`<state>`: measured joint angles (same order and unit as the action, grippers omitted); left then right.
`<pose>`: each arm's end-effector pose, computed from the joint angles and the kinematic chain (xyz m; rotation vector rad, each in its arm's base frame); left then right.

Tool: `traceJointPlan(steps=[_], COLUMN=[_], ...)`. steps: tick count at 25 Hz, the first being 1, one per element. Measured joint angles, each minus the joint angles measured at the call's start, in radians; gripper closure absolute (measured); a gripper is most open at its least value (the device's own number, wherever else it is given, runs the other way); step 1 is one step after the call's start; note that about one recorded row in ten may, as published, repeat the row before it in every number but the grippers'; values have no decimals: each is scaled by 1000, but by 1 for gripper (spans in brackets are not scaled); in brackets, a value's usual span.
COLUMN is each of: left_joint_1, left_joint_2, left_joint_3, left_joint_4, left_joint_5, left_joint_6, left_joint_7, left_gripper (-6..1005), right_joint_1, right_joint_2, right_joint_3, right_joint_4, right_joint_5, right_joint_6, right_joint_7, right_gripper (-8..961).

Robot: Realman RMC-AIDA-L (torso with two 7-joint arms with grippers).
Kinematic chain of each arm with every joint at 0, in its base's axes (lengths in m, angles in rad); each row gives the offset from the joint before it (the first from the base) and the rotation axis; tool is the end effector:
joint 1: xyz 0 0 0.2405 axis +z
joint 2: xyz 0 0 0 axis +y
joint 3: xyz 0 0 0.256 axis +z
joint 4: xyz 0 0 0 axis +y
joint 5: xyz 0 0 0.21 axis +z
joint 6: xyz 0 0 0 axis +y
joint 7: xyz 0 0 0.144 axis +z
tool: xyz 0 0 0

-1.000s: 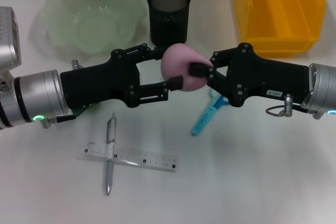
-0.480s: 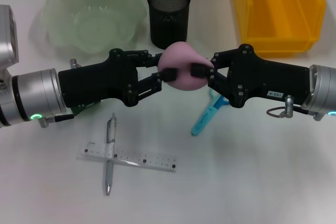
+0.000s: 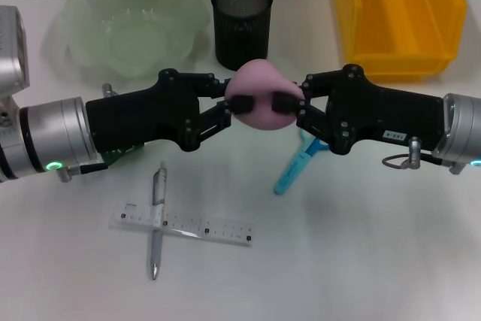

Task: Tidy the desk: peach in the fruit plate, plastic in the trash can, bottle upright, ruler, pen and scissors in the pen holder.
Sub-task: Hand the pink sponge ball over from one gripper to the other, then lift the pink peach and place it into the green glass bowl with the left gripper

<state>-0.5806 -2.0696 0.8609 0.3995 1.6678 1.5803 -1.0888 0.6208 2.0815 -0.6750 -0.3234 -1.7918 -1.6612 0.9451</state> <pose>-0.2278 0.3231 -0.0329 -2.7157 -0.3840 -1.0395 0.2213 0.3177 -0.0348 -2.6849 0.2445 1.1263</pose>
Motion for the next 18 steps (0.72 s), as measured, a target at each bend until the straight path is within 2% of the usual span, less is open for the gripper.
traceJointPlan(steps=[6,12,14,18], left_joint_1=[-2,-3,-2,-3], left_joint_2=[0,0,0,-1], left_joint_3=[-1,-14,-15,-14], left_joint_4=[0,-1,-1,-5], left_joint_5=[-1,-9,-13,-29], left_joint_6=[-1,-12,-23,-57], left_joint_7=[1,-2,-2,0], left_gripper=[789,832,843,867], right_joint_1=[-1,-3,-9,-38], right_joint_2=[0,0,0,1], right_joint_3=[6,7,8,5], right_joint_4=[1,1,1,2], right_joint_5=[1,12,36,115], right_joint_6=[7,34,36,40], right_joint_7=[-1,4,-1,-34], right_gripper=[835,660,458,389])
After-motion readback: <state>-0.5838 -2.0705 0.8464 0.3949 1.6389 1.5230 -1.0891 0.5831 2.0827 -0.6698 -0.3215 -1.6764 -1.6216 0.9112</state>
